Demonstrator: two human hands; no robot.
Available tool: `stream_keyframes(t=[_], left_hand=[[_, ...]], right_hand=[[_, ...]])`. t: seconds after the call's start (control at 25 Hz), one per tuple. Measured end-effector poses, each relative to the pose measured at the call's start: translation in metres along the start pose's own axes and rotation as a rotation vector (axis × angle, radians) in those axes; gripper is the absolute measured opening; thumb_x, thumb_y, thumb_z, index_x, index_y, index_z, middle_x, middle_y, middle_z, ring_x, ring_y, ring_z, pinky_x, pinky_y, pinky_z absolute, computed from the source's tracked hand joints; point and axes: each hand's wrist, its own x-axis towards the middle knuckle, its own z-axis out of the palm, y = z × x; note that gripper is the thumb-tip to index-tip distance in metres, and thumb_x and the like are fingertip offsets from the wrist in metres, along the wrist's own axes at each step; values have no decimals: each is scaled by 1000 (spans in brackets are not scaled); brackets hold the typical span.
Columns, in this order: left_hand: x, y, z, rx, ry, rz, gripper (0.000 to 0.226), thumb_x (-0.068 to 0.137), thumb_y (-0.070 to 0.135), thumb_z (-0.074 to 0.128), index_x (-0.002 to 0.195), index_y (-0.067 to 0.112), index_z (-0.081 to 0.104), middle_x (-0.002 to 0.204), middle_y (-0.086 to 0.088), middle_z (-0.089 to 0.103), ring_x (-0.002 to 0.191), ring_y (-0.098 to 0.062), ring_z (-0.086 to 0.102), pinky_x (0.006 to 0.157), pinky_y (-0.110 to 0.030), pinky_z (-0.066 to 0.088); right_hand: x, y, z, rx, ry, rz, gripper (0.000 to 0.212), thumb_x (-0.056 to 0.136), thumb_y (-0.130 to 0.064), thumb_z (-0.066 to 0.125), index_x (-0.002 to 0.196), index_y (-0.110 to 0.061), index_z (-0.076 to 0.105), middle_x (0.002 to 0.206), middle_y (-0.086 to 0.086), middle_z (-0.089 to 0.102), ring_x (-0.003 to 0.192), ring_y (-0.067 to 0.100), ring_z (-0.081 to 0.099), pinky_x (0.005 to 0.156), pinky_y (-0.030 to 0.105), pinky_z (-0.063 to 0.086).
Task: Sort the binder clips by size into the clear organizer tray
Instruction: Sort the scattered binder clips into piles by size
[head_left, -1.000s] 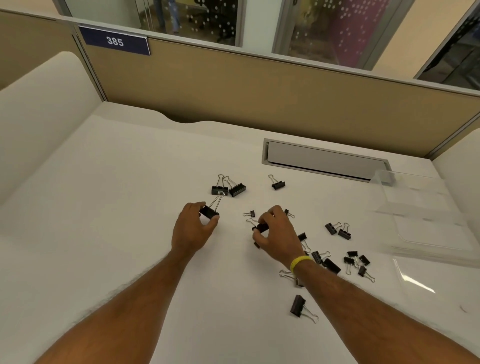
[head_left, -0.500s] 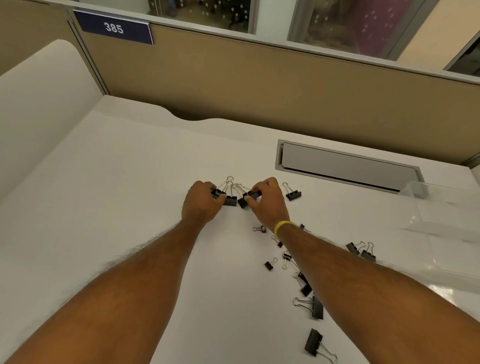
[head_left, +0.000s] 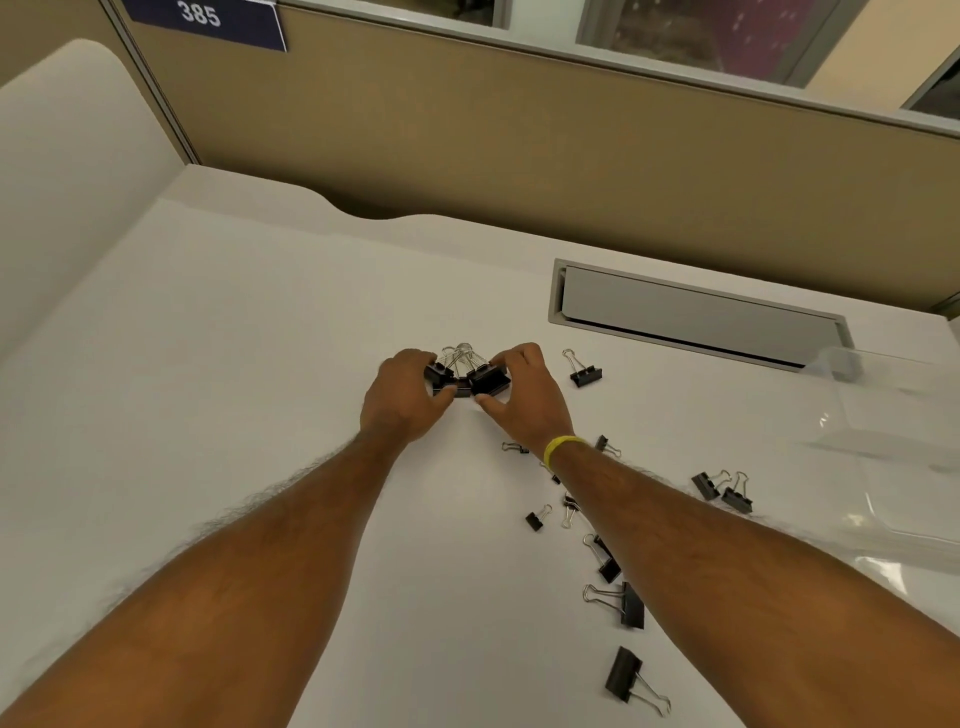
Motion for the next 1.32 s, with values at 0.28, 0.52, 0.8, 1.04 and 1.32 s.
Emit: stream_keyframes(t=[0.28, 0.52, 0.8, 1.04, 1.32], left_hand=[[-48, -4, -7, 113, -12, 26, 72, 84, 38, 67, 146, 22, 34, 160, 2, 16, 141, -20, 27, 102, -42, 40], [-93, -2, 1, 175, -96, 84, 71, 87, 41, 61, 149, 23, 30, 161, 1, 17, 144, -21, 22, 110, -42, 32], [-148, 13, 27, 325, -196, 226, 75, 89, 55, 53, 151, 24, 24, 163, 0, 9, 147, -21, 15, 116, -42, 20], [-180, 32, 48, 384, -216, 308, 79, 89, 66, 42, 152, 23, 21, 163, -2, 4, 149, -21, 7, 120, -45, 11], [-192, 53, 62, 398, -238, 311, 77, 90, 64, 41, 152, 22, 20, 163, -2, 4, 149, -21, 6, 120, -46, 9]], right_hand=[[-41, 9, -11, -84, -60, 26, 49, 81, -29, 72, 123, -16, 52, 127, 0, 47, 117, 19, 49, 88, 34, 50], [-88, 16, -28, -64, -71, 39, 46, 84, -28, 69, 126, -19, 50, 130, -1, 46, 122, 16, 44, 93, 30, 45], [-146, 36, -51, -82, -120, 54, 62, 85, -28, 68, 140, -15, 42, 144, 4, 42, 136, 20, 36, 111, 31, 31], [-193, 69, -70, -119, -88, 146, 73, 85, -35, 68, 147, -18, 33, 155, 4, 31, 145, 20, 24, 118, 32, 20], [-213, 88, -85, -199, -49, 189, 62, 82, -38, 69, 136, -20, 44, 135, 1, 48, 125, 23, 42, 103, 36, 32]])
